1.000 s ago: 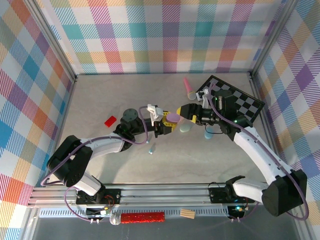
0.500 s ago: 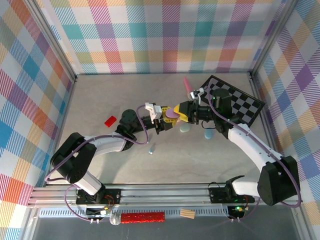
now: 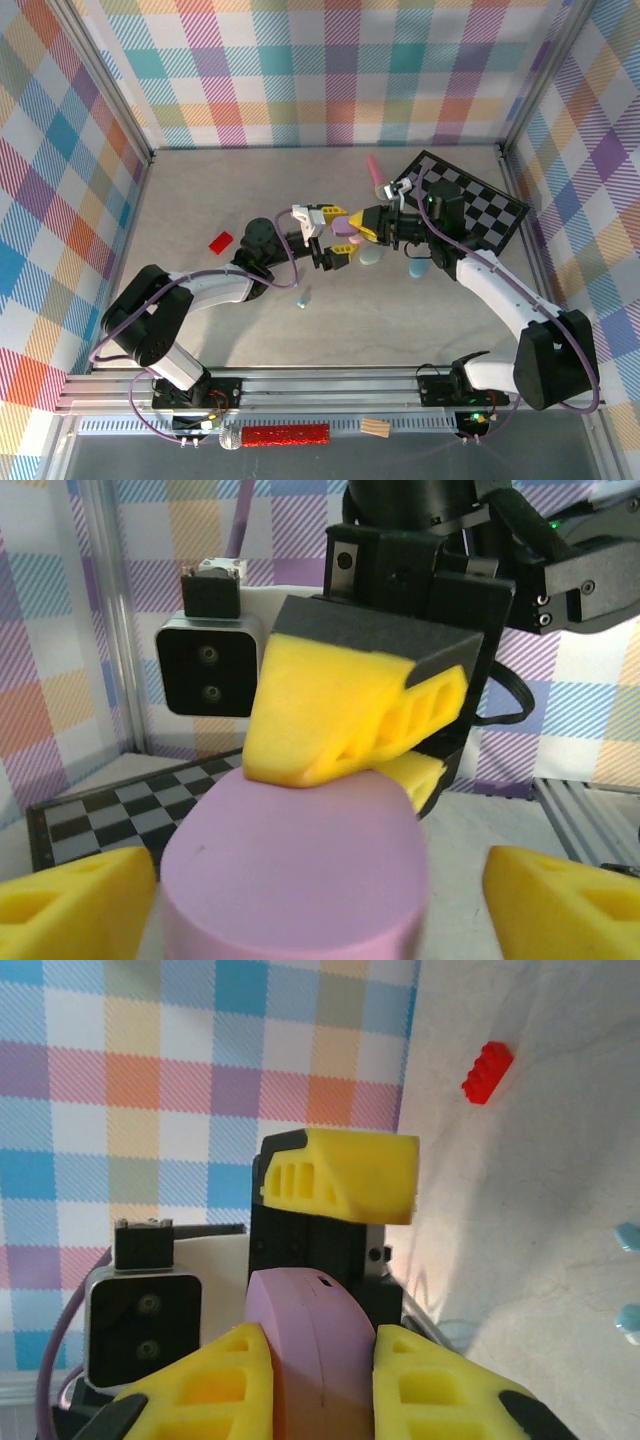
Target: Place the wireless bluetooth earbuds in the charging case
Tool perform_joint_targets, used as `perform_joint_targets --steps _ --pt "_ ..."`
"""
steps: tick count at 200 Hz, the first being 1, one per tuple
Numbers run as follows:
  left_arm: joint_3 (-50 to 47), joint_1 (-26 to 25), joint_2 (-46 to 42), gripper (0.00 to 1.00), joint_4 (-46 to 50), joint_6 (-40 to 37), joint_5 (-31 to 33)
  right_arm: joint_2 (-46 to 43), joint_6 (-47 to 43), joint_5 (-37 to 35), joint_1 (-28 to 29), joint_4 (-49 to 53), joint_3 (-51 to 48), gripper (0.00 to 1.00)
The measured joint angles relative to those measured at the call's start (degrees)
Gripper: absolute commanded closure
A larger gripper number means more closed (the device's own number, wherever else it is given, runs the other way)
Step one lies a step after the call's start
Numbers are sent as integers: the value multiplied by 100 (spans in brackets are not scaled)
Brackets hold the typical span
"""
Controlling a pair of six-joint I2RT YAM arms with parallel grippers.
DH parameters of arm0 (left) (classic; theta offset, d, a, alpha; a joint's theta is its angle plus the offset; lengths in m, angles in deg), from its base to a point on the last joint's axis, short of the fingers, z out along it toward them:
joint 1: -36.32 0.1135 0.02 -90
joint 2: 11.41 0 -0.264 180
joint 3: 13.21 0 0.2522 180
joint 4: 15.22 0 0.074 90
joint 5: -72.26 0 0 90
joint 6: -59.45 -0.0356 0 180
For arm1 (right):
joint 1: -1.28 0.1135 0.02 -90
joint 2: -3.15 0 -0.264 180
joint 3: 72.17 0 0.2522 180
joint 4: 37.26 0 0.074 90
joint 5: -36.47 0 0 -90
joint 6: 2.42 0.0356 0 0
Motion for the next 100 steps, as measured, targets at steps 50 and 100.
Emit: perform_joint_targets --steps 50,100 --pt "-273 -7 -236 0 407 -162 188 260 -669 -570 -1016 566 -227 86" --pt "-485 -170 -466 0 1180 -461 334 1268 -1303 -1659 -1744 962 -240 85"
